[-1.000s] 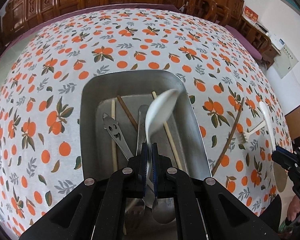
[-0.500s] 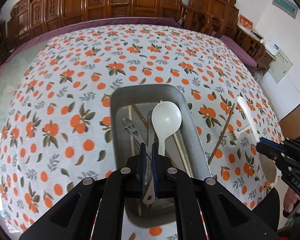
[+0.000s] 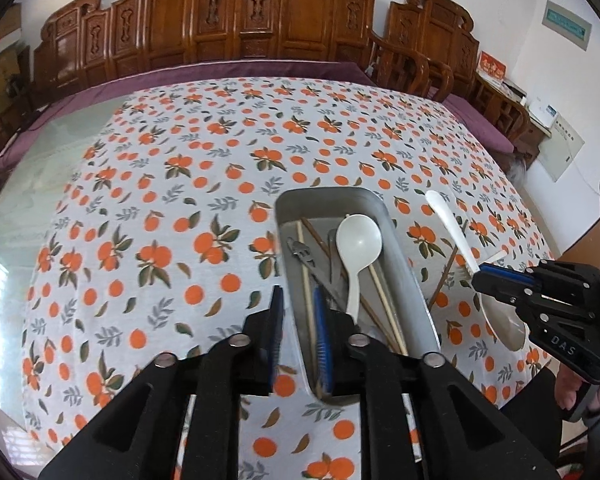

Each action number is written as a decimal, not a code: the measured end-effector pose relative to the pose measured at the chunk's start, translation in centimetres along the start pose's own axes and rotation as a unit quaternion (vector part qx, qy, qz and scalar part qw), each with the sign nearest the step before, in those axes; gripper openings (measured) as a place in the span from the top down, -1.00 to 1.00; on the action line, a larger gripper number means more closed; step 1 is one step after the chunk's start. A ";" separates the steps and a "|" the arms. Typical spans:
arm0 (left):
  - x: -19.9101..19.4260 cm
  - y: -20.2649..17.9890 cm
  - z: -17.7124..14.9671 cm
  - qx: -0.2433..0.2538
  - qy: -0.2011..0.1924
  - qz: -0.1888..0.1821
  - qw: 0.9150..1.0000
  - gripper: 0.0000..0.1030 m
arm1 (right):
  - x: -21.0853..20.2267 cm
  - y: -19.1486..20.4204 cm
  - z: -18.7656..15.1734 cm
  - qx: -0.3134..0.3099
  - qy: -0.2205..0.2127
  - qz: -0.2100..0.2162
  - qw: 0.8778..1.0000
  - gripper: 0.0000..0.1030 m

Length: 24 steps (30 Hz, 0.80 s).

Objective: Organize utensils
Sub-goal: 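Lower the second white plastic spoon into the silver tray and open the right gripper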

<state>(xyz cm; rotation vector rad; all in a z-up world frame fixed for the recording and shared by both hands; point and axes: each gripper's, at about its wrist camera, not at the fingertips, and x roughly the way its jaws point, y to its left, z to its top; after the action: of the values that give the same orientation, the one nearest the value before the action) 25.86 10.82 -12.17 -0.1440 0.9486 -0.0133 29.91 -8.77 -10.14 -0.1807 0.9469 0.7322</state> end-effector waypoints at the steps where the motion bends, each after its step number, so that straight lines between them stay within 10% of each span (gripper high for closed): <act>1: -0.2 0.3 -0.2 -0.003 -0.001 0.001 1.000 0.62 | 0.2 0.3 0.2 -0.003 0.001 0.002 1.000 0.85; 7: -1.1 1.6 -1.3 -0.013 -0.011 0.003 1.000 0.07 | 1.7 1.7 1.4 -0.010 0.009 0.012 1.000 0.85; 24: -1.7 4.3 -2.7 -0.039 -0.008 0.012 0.999 0.07 | 9.4 3.8 3.4 0.017 0.064 0.039 0.997 0.85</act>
<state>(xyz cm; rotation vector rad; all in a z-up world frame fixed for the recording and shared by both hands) 22.45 14.89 -12.91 -0.2041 0.9356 0.0479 33.21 0.18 -14.95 -0.1643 1.0933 0.7827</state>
